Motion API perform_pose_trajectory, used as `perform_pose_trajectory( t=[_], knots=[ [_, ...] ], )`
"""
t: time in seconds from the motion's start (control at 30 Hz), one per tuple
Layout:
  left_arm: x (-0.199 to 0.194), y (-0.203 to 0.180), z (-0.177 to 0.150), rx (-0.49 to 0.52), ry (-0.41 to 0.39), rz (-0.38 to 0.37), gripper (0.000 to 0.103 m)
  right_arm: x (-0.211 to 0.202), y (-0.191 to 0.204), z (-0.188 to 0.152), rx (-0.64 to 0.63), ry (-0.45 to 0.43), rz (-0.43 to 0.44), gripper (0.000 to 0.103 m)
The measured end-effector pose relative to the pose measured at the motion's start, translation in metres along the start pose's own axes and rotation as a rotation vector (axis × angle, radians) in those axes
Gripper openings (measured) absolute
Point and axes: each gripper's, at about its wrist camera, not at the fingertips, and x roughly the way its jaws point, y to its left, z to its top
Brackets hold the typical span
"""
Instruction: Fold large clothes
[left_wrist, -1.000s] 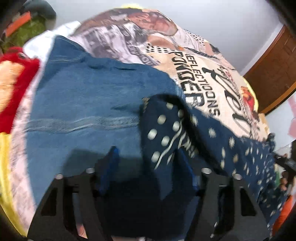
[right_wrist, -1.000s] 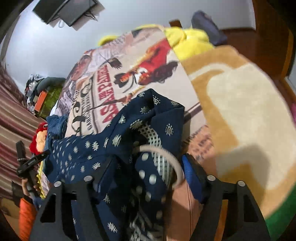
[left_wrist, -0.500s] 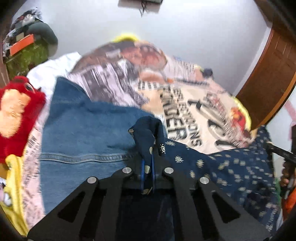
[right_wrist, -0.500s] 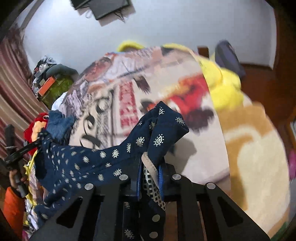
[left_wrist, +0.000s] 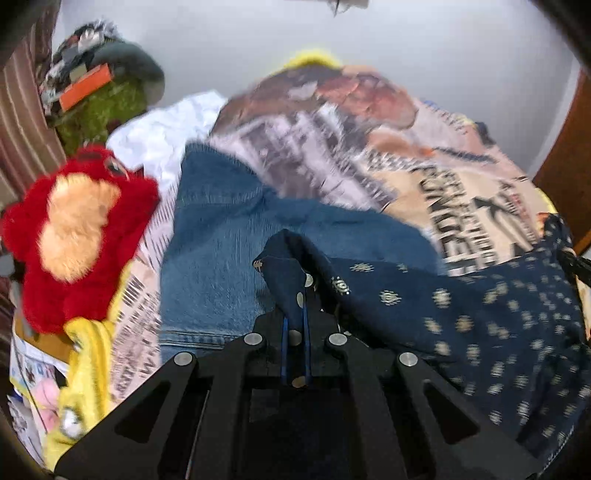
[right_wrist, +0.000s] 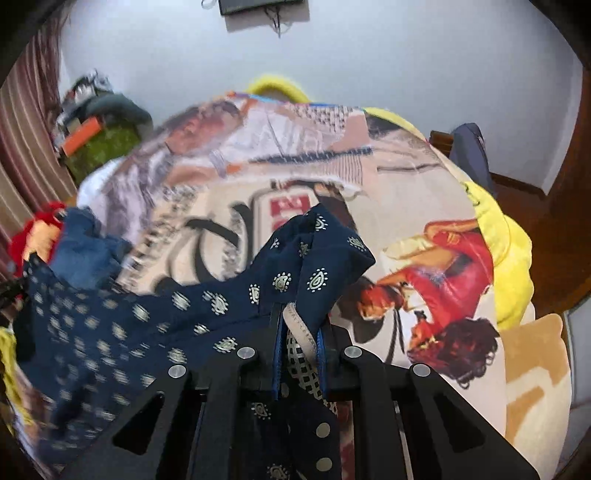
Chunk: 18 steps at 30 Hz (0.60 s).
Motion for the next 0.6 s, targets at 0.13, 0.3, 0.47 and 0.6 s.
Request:
perform_pose_trajectory(
  t=[0.13, 0.3, 0.47, 0.6],
  knots=[
    [0.027, 0.001, -0.01, -0.004, 0.036, 0.017, 0.008, 0.007, -0.002, -0.012, -0.075, -0.004, -0.123, 0.043],
    [0.021, 0.002, -0.014, -0.016, 0.026, 0.016, 0.009, 0.002, -0.028, -0.024, -0.106, 0.014, -0.252, 0.09],
    [-0.009, -0.008, -0.025, 0.063, 0.014, 0.065, 0.009, -0.047, -0.051, -0.037, -0.004, 0.008, -0.144, 0.09],
    [-0.05, -0.022, -0.045, 0.117, 0.003, 0.037, 0.016, -0.095, -0.044, -0.055, 0.007, -0.018, -0.081, 0.09]
  ],
)
